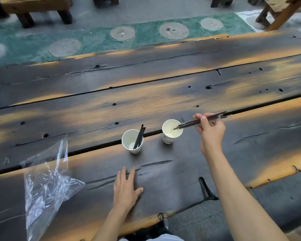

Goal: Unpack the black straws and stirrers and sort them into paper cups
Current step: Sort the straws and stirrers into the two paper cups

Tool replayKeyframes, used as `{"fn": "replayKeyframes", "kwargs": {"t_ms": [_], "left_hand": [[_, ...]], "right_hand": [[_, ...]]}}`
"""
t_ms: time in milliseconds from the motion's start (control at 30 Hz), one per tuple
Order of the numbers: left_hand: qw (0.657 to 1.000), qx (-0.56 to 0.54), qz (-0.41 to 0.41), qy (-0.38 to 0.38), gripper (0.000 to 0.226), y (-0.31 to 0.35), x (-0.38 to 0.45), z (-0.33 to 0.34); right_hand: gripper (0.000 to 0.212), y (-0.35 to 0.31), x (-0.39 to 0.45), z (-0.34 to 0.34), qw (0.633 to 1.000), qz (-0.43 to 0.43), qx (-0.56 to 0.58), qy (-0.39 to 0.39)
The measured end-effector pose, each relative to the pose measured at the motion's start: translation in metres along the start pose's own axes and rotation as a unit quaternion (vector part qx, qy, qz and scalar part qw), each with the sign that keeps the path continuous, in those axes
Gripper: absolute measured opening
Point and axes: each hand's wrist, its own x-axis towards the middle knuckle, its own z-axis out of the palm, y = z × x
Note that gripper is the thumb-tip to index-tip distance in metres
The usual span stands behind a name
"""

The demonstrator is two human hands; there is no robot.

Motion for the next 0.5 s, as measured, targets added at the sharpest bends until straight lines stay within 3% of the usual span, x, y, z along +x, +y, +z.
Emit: {"fn": "replayKeyframes", "kwargs": {"t_ms": [100, 233, 500], "left_hand": [[0.996, 0.083, 0.004, -0.041, 0.1, -0.003, 0.006, 0.008], [0.991, 0.089, -0.032, -0.096, 0.103, -0.007, 0.011, 0.016], [0.991, 0.095, -0.034, -0.09, 0.106, -0.01, 0.013, 0.022]], "right_hand": [[0.009, 0.009, 0.005, 0.006, 1.0, -0.008, -0.029, 0.007], [0.013, 0.025, 0.012, 0.013, 0.997, -0.001, -0.074, -0.015], [0.014, 0.047, 0.019, 0.024, 0.987, 0.02, -0.15, -0.059]]}}
